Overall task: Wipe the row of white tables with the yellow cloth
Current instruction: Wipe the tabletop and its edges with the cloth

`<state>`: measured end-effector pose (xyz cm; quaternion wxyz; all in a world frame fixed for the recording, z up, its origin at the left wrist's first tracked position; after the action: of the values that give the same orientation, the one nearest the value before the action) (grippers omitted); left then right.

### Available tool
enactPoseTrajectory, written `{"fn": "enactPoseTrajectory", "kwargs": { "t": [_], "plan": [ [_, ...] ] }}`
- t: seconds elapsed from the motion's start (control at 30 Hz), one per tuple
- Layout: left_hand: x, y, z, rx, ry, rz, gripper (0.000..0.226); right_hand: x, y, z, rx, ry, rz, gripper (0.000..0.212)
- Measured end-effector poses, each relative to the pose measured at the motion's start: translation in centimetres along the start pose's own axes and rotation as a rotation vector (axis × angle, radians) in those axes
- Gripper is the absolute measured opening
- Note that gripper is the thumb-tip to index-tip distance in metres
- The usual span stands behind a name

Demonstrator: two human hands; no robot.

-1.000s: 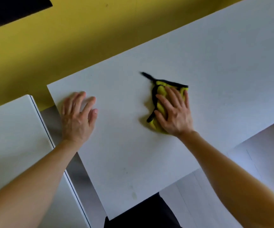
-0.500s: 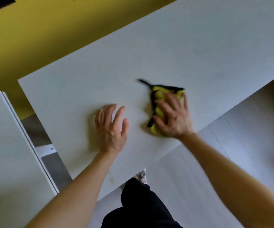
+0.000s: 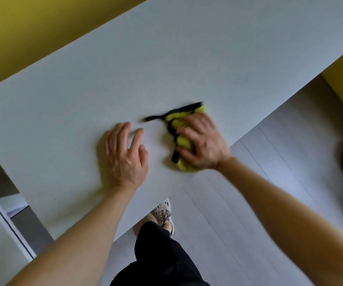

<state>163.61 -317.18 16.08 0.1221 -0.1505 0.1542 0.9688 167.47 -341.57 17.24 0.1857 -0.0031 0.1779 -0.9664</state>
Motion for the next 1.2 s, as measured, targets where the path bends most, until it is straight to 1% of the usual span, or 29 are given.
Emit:
{"fn": "enactPoseTrajectory", "kwargs": {
  "t": [0.07,0.13,0.2,0.23,0.27,0.33,0.4,0.47,0.5,0.53,0.57,0.6,0.67,0.7,0.73,0.77,0.8,0.87,0.9,0.93,1.0,1.07,1.13,1.2],
  "plan": [
    [0.1,0.0,-0.1,0.004,-0.006,0.004,0.039,-0.6,6.3,2.4,0.063,0.068,-0.221,0.056],
    [0.1,-0.1,-0.1,-0.014,-0.006,0.013,0.039,-1.1,9.5,3.7,0.1,0.102,-0.438,0.055],
    [0.1,0.0,-0.3,-0.029,-0.013,0.012,0.04,-1.2,8.0,2.8,0.093,0.121,-0.543,0.056],
    [0.1,0.0,-0.3,-0.031,-0.012,0.01,0.04,-1.0,5.6,2.0,0.088,0.122,-0.548,0.057],
    [0.2,0.1,-0.2,-0.036,-0.008,0.007,0.04,-0.6,2.6,0.9,0.075,0.114,-0.501,0.058],
    [0.2,0.0,-0.2,-0.049,0.003,-0.003,0.039,0.7,-3.9,-1.6,-0.016,0.039,-0.291,0.062],
    [0.1,0.0,-0.3,-0.047,0.018,-0.014,0.038,2.0,-7.3,-2.8,-0.062,-0.042,-0.085,0.073],
    [0.2,0.0,-0.3,-0.05,0.019,-0.011,0.038,2.1,-5.5,-2.2,-0.039,-0.088,0.049,0.076],
    [0.3,0.1,-0.3,-0.052,0.013,-0.008,0.039,1.7,-3.3,-1.4,-0.031,-0.098,0.08,0.074],
    [0.3,0.1,-0.3,-0.051,0.007,-0.006,0.04,1.0,-0.5,-0.4,-0.026,-0.078,0.067,0.071],
    [0.3,0.0,-0.3,-0.05,-0.001,-0.003,0.04,0.2,3.0,0.7,-0.03,-0.027,-0.007,0.068],
    [0.3,0.0,-0.4,-0.049,-0.008,-0.001,0.04,-0.7,6.9,2.0,-0.024,0.035,-0.131,0.067],
    [0.4,0.0,-0.5,-0.051,-0.015,0.003,0.04,-2.0,12.9,4.4,0.014,0.138,-0.46,0.068],
    [0.4,0.0,-0.5,-0.056,-0.013,0.007,0.04,-2.4,13.8,4.6,0.037,0.176,-0.607,0.069],
    [0.3,0.0,-0.6,-0.062,-0.01,0.006,0.04,-2.7,13.0,4.0,0.062,0.196,-0.687,0.069],
    [0.3,0.0,-0.5,-0.066,-0.01,-0.002,0.04,-2.7,11.0,3.1,0.082,0.197,-0.679,0.069],
    [0.2,0.0,-0.5,-0.071,-0.008,-0.01,0.04,-2.5,8.1,2.1,0.087,0.174,-0.588,0.069],
    [0.2,0.1,-0.3,-0.085,-0.005,-0.014,0.04,-1.5,2.3,-0.1,0.067,0.077,-0.314,0.068],
    [0.1,0.2,-0.3,-0.098,-0.015,-0.014,0.039,-0.9,0.4,-0.8,0.063,0.042,-0.223,0.068],
    [0.0,0.4,-0.2,-0.113,-0.028,-0.009,0.038,-0.5,-0.4,-1.1,0.061,0.031,-0.177,0.067],
    [-1.1,0.6,0.2,-0.133,-0.046,0.044,0.033,-0.6,-0.4,-1.1,0.066,0.028,-0.174,0.066],
    [-3.9,0.1,0.4,-0.141,-0.021,0.147,0.029,-0.8,0.0,-1.0,0.077,-0.002,-0.176,0.067],
    [-7.1,-0.7,-0.3,-0.175,0.001,0.222,0.034,-0.7,-0.2,-0.9,0.063,-0.023,-0.165,0.067],
    [-9.4,-1.2,-1.5,-0.21,-0.019,0.262,0.042,-0.7,-0.4,-0.9,0.044,-0.04,-0.131,0.066]
  ]
}}
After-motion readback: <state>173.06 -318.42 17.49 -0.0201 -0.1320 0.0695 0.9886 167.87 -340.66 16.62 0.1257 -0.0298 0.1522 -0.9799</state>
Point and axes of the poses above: each hand's wrist, its own x-axis away from the middle knuckle, its own z-axis out of the back of the hand, y = z × x, the point moved 4 cm from there along -x, towards the middle knuckle, and after that the axes turned 10 degrees about -z, right-handed, at the moved point
